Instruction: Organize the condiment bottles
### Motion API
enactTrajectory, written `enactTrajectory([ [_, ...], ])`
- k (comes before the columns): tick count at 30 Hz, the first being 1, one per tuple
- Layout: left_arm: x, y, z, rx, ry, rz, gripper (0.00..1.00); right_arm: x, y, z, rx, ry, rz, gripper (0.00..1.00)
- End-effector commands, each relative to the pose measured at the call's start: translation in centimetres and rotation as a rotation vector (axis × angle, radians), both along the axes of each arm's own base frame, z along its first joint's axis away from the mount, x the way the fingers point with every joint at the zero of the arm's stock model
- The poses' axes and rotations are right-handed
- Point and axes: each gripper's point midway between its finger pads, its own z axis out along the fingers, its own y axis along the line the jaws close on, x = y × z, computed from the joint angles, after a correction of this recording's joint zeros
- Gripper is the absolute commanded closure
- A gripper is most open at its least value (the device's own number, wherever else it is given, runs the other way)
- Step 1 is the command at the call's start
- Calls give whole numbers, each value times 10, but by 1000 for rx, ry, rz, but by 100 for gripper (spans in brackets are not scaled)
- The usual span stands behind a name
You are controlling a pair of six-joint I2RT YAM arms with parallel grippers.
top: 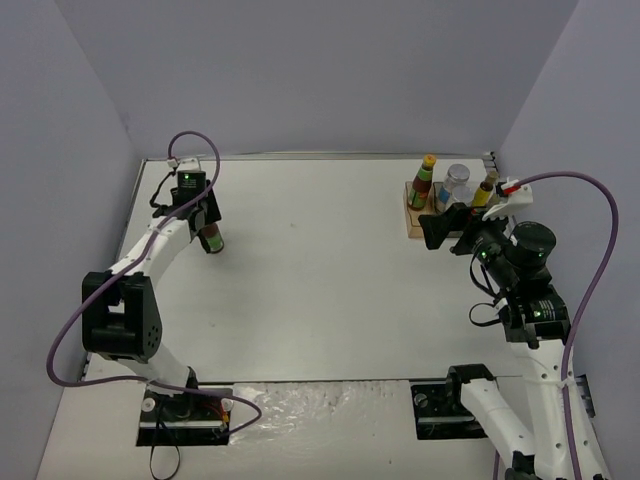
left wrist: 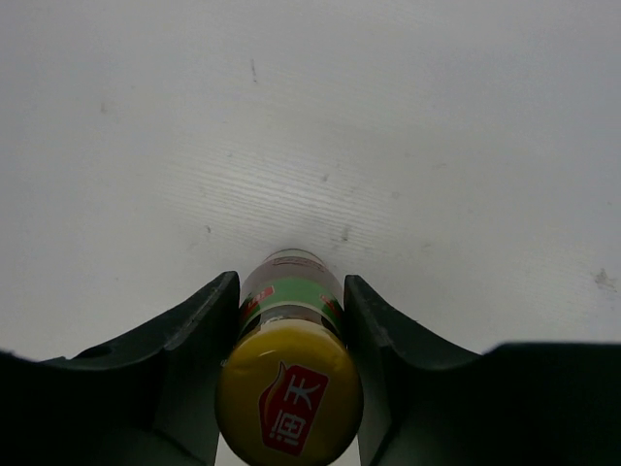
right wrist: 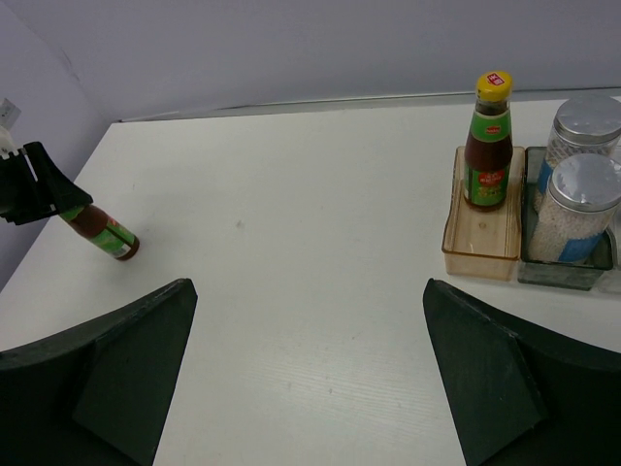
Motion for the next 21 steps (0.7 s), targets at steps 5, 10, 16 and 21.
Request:
enactTrajectory([
  [5, 4, -134, 68, -91, -194, -293, 93, -3, 3, 11, -14, -53, 18, 0],
  [10, -10, -233, 67, -117, -183, -506, 93, -5, 1, 3, -20, -35, 12, 0],
  [16, -37, -318, 59, -140, -169, -708, 93, -8, -1, -5, -33, -18, 6, 0],
  [21, -54, -349, 54, -144, -160, -796, 83, -9, -2, -11, -45, -1, 4, 0],
])
